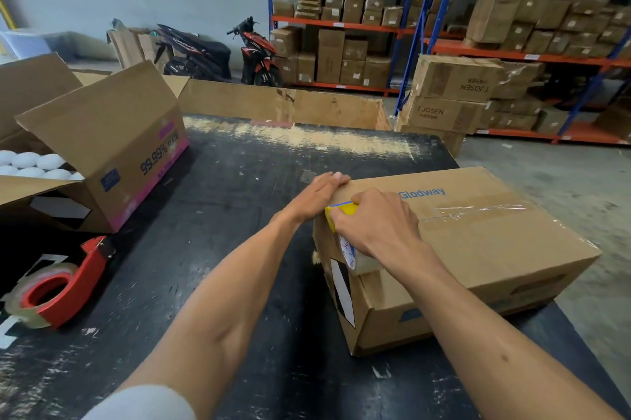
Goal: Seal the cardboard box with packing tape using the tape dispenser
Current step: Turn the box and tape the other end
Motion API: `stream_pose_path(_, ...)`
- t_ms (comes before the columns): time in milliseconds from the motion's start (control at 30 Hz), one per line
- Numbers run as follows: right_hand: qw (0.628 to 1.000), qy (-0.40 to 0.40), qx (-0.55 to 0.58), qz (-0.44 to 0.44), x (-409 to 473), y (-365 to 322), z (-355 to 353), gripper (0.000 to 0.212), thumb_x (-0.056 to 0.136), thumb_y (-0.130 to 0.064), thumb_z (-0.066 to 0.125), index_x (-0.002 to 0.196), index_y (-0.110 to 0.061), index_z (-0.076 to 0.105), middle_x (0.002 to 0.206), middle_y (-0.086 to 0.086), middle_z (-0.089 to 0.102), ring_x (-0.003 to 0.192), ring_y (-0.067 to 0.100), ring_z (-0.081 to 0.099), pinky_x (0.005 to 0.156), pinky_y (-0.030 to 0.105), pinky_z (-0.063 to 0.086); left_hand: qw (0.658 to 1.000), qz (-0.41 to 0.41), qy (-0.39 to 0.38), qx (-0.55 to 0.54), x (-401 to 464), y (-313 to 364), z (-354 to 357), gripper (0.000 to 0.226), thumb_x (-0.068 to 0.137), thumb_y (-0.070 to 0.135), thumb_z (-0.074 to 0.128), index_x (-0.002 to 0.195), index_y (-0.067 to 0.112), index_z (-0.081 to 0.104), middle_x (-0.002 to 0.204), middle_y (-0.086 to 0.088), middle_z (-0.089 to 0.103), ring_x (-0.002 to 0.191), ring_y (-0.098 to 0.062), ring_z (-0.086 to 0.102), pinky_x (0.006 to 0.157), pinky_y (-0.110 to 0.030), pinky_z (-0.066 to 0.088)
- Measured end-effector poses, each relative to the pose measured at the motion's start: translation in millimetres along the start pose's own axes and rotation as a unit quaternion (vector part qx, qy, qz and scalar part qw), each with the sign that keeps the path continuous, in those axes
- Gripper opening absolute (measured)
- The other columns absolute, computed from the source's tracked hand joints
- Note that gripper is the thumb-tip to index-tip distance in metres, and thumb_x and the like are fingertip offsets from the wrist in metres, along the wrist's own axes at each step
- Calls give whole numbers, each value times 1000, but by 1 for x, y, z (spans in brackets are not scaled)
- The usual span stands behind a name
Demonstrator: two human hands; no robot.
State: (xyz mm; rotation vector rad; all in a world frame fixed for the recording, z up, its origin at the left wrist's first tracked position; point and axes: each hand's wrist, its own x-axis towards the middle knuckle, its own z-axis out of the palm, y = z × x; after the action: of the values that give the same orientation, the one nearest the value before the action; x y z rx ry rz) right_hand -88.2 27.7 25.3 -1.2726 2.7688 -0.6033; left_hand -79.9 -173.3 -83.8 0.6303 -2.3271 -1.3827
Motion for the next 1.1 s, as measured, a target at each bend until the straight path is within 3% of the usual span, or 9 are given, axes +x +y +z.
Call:
stream_pose_path(100, 1000, -1, -4, -2, 1, 1, 2, 49, 87, -50, 53, 121, -19, 70, 114, 14, 69, 107, 36, 61, 71, 34, 37, 1000, -4, 2, 23, 7, 7, 4, 54, 107, 43, 31, 151, 13, 39, 160, 1, 32, 147, -12, 25, 115, -23, 15)
stream_pose_path(167, 1000, -3, 0, 1, 4, 0, 1, 44, 87, -48, 54, 116, -18, 71, 107, 13, 68, 103, 37, 61, 71, 34, 36, 996, -40, -21, 79, 22, 13, 1, 52, 107, 37, 37, 145, 3, 45, 154, -6, 41, 137, -16, 40, 106, -21, 26)
stream_pose_path(233, 1000, -10, -3, 6, 6, -3, -1, 38, 86, -46, 56, 106, -17, 71, 94, 10, 61, 89, 33, 56, 69, 34, 35, 982, -109, -41, 147, 36, 19, 0, 60, 102, 48, 41, 136, 1, 53, 145, -12, 51, 129, -26, 50, 104, -33, 37)
stream_pose_path(333, 999, -20, -14, 21, 8, -6, -3, 35, 83, -44, 58, 99, -16, 71, 88, 7, 57, 83, 31, 49, 68, 33, 35, 967, -154, -6, 204, 44, 19, 9, 71, 101, 55, 32, 123, -6, 61, 128, -22, 62, 116, -37, 58, 90, -39, 44)
stream_pose_path(467, 999, -34, -6, 20, 7, -9, -5, 24, 81, -38, 58, 85, -16, 66, 72, 4, 51, 80, 33, 51, 65, 33, 34, 959, -148, 41, 239, 45, 13, 14, 69, 104, 45, 19, 116, -7, 63, 124, -30, 62, 116, -43, 56, 99, -45, 45)
stream_pose_path(667, 1000, -24, -7, 13, -2, -8, -7, 26, 84, -42, 57, 85, -16, 62, 83, 8, 54, 82, 33, 48, 67, 33, 34, 947, -152, 29, 281, 39, 29, 16, 53, 105, 36, 24, 128, -1, 56, 134, -26, 56, 125, -43, 50, 105, -50, 40)
stream_pose_path(767, 1000, -15, -15, 16, -12, -6, -8, 27, 84, -42, 56, 84, -16, 63, 81, 8, 54, 80, 33, 49, 65, 33, 34, 948, -158, 41, 273, 41, 23, 15, 59, 105, 40, 22, 129, -2, 56, 136, -27, 54, 126, -43, 49, 106, -49, 39)
stream_pose_path(867, 999, -10, -25, 21, -28, -3, -10, 33, 85, -46, 56, 94, -15, 67, 89, 11, 55, 82, 33, 46, 68, 33, 34, 949, -155, 38, 272, 41, 23, 14, 63, 105, 43, 20, 129, -3, 56, 138, -28, 53, 126, -43, 49, 105, -48, 38)
stream_pose_path(1100, 1000, 8, -12, 25, -80, 18, -15, 48, 89, -54, 54, 120, -21, 70, 114, 13, 68, 104, 36, 60, 77, 38, 45, 951, -149, 43, 269, 36, 26, 14, 66, 105, 46, 21, 136, -2, 52, 144, -25, 49, 130, -41, 47, 105, -45, 37)
